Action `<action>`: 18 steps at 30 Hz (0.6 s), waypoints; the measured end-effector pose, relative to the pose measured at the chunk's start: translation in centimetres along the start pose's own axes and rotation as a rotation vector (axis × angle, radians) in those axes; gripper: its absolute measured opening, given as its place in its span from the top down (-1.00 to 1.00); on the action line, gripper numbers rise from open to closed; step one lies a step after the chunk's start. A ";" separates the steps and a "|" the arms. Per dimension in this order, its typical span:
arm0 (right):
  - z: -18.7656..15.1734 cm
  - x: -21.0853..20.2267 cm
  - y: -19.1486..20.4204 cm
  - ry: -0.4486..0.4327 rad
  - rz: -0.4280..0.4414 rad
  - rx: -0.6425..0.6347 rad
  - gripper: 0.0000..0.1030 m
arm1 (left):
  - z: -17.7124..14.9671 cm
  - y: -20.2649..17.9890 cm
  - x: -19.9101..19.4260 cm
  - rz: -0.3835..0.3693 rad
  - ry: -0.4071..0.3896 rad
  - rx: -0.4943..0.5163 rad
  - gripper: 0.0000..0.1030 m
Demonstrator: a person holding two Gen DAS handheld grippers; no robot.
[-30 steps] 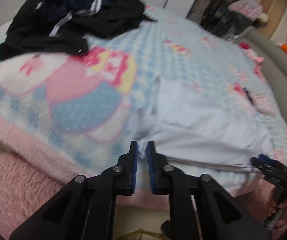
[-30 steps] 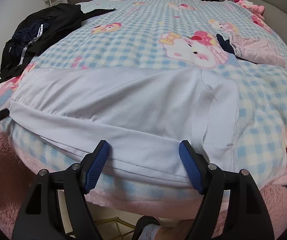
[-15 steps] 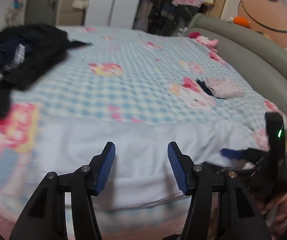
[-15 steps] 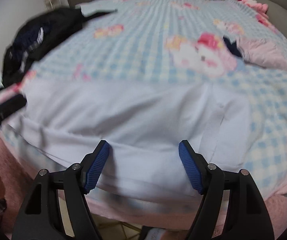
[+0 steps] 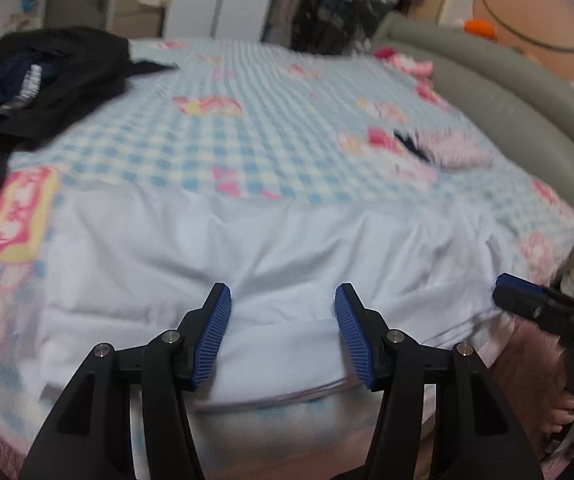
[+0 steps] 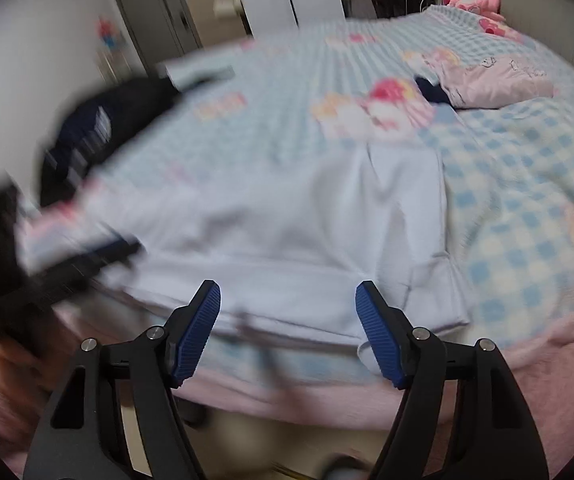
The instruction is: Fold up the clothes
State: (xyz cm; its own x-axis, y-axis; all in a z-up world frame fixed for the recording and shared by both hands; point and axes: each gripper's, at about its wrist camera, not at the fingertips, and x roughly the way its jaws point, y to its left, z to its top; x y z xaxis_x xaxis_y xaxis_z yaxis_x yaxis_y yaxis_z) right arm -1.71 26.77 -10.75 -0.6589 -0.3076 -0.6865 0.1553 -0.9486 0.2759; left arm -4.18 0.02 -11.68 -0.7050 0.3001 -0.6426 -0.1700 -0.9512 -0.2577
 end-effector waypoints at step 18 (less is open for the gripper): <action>-1.5 -0.2 -4.1 0.093 -0.310 0.062 -0.36 | -0.7 0.4 -0.6 0.060 0.021 0.016 -0.12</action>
State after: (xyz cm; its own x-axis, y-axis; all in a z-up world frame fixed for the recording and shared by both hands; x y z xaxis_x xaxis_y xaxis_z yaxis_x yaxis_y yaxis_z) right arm -1.12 30.65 -12.70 -0.5972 -0.0130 -0.8020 -0.0895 -0.9925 0.0827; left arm -3.31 -0.47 -11.89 -0.6996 0.2438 -0.6716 -0.1387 -0.9684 -0.2071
